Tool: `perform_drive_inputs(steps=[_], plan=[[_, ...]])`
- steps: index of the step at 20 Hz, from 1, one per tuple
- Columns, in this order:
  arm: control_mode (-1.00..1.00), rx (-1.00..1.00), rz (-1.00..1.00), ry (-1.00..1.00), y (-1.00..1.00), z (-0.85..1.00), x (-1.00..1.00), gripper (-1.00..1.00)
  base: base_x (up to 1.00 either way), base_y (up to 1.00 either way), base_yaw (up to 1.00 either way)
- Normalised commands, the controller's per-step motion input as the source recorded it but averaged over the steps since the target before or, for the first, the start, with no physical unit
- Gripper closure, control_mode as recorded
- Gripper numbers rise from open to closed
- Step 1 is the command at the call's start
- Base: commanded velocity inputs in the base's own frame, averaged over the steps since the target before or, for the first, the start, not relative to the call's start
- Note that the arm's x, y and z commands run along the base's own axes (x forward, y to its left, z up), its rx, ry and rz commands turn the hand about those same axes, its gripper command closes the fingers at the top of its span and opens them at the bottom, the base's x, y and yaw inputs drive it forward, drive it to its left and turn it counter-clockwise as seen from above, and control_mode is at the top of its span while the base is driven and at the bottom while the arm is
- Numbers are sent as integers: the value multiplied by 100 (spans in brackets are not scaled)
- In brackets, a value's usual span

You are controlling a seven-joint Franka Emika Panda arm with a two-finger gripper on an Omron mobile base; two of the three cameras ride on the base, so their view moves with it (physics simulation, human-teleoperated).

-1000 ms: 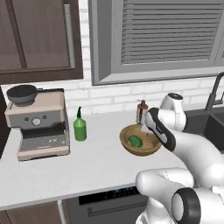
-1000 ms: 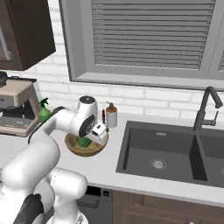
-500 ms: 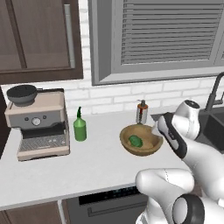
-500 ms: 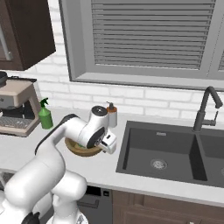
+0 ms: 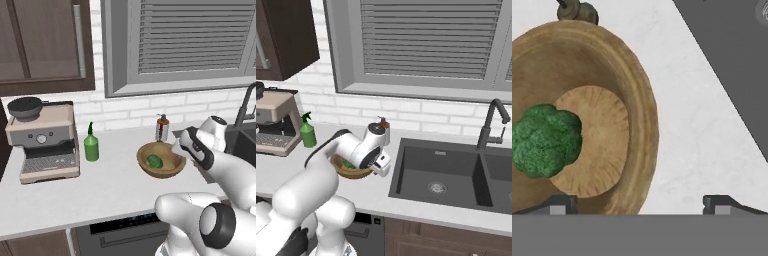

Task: Pick the broccoli from the sink and place it in the bowl. Then pick the bowl and place it in the microwave. Then close the microwave door and press the start button.

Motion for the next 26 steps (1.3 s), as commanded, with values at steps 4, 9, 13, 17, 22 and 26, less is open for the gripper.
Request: perform_drive_inputs(steps=[4, 9, 13, 17, 22, 26], plan=[[-100, 0, 0, 3, 0, -25, 25, -100, 0, 0, 0], [-100, 0, 0, 5, 1, -26, 18, -100, 0, 0, 0], [-100, 0, 0, 1, 5, -29, 3, -100, 0, 0, 0], [-100, 0, 0, 0, 12, -32, 0, 100, 0, 0, 0], [-100, 0, 0, 0, 18, -6, 0, 100, 0, 0, 0], [-100, 0, 0, 0, 25, -6, 0, 100, 0, 0, 0]])
